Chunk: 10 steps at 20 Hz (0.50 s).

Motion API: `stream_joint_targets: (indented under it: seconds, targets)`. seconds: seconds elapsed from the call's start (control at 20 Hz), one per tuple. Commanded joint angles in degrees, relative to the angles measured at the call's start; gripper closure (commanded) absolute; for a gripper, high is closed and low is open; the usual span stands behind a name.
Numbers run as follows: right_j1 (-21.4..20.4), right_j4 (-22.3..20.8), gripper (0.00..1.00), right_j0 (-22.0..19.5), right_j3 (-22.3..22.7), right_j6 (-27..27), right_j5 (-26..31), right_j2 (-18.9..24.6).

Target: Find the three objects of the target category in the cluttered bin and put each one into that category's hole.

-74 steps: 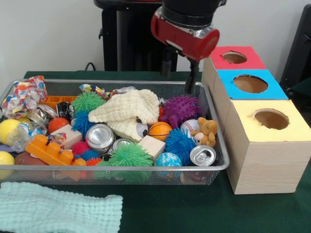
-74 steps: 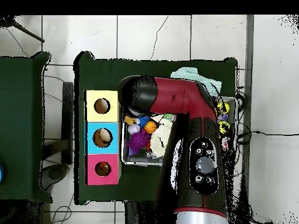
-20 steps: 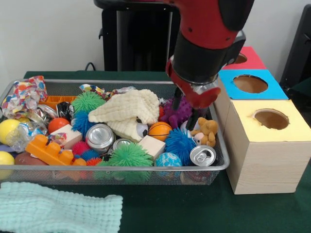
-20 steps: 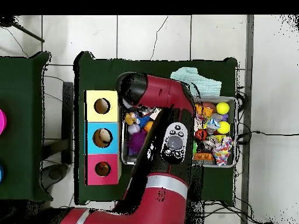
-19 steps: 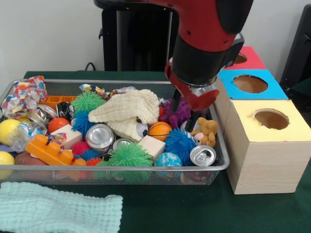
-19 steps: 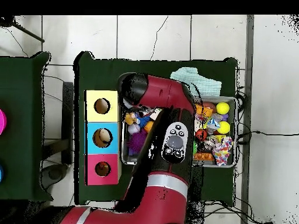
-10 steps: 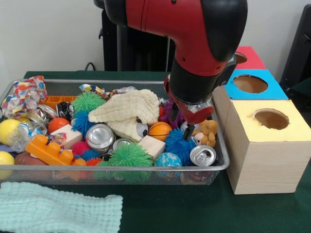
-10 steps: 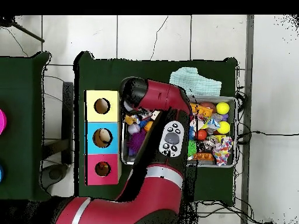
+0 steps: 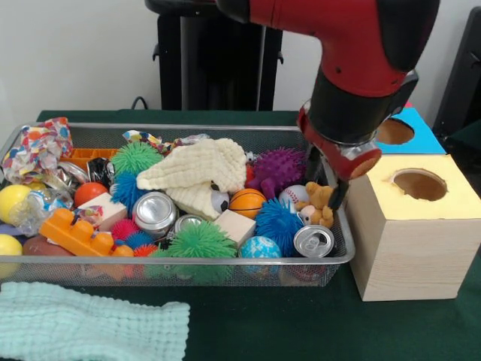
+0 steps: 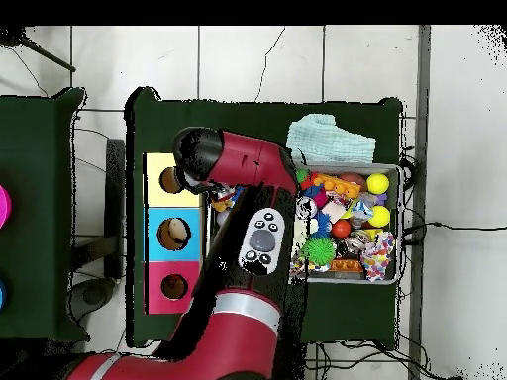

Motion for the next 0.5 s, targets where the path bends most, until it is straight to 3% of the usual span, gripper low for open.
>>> stream_joint_targets:
  seconds: [0.05, 0.5]
  targets:
    - [-1.5, 4.2, 0.0, 1.5, 5.9, 19.2, 2.5, 0.3]
    - [4.5, 5.9, 0.0, 0.0, 7.5, 14.7, -9.9, 1.7]
